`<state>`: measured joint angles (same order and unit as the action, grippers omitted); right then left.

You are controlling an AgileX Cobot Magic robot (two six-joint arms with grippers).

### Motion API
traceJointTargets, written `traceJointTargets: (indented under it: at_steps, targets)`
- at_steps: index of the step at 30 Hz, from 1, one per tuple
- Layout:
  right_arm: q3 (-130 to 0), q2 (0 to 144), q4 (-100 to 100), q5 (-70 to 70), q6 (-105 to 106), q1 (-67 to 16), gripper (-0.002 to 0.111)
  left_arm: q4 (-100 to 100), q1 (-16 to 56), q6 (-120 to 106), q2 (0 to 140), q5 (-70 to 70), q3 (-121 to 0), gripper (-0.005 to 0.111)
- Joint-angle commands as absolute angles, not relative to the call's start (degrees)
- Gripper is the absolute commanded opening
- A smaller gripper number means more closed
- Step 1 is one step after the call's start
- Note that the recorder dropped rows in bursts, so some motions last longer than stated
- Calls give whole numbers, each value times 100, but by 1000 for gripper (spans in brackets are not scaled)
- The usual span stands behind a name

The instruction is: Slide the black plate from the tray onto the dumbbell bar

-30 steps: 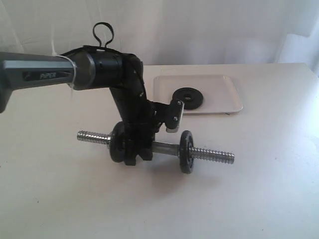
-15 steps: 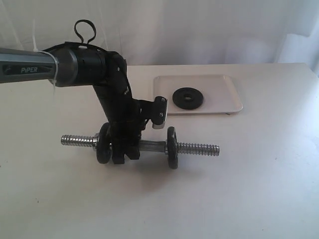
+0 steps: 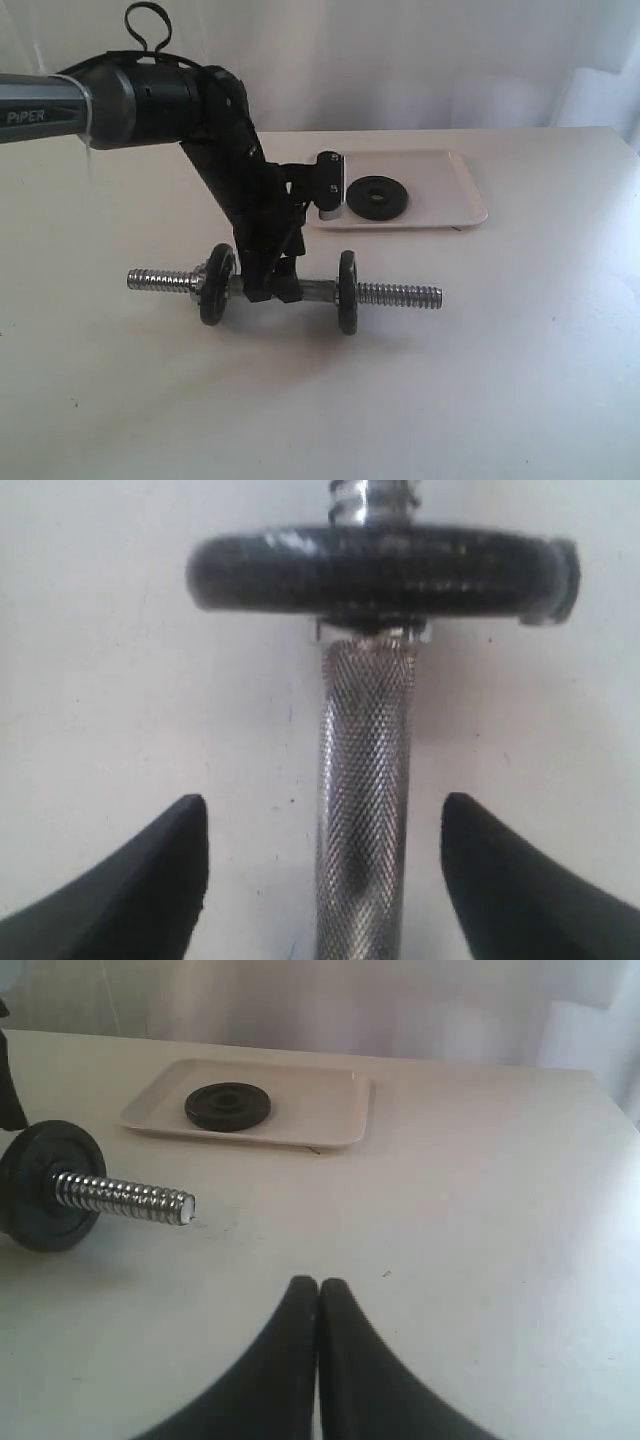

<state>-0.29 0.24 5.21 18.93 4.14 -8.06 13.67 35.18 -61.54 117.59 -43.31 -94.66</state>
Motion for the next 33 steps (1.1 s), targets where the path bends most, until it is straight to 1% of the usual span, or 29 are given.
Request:
traceJointTargets:
  at_steps: [1,8,19,21,22,24,27,28,29,30,33]
  targets:
    - [0,0,489,1838,421,-795,0,1931,3561,-6372,11781,-4448,-9459,78]
    - [0,0,489,1838,421,-795,0,2296,3561,-6622,11943,-4340,-9459,78]
    - [0,0,489,1838,421,-795,0,2644,3696,-6671,12264,-3810,-9459,78]
    - [0,0,489,1838,421,-795,0,2669,3723,-6671,12341,-3784,-9459,76]
    - [0,0,489,1838,421,-795,0,2669,3723,-6671,12351,-3763,-9459,73]
    - [0,0,489,1838,421,-795,0,2703,3737,-6671,12364,-3758,-9459,64]
    - [0,0,489,1838,421,-795,0,2719,3737,-6671,12364,-3749,-9459,42]
    - [0,0,489,1838,421,-795,0,2719,3737,-6671,12364,-3761,-9459,23]
    - [0,0,489,1838,421,-795,0,2702,3737,-6727,12364,-3761,-9459,13]
    - [0,0,489,1838,421,-795,0,2698,3737,-6834,12364,-3750,-9459,0]
    - [0,0,489,1838,421,-795,0,2698,3737,-6673,12364,-3725,-9459,0]
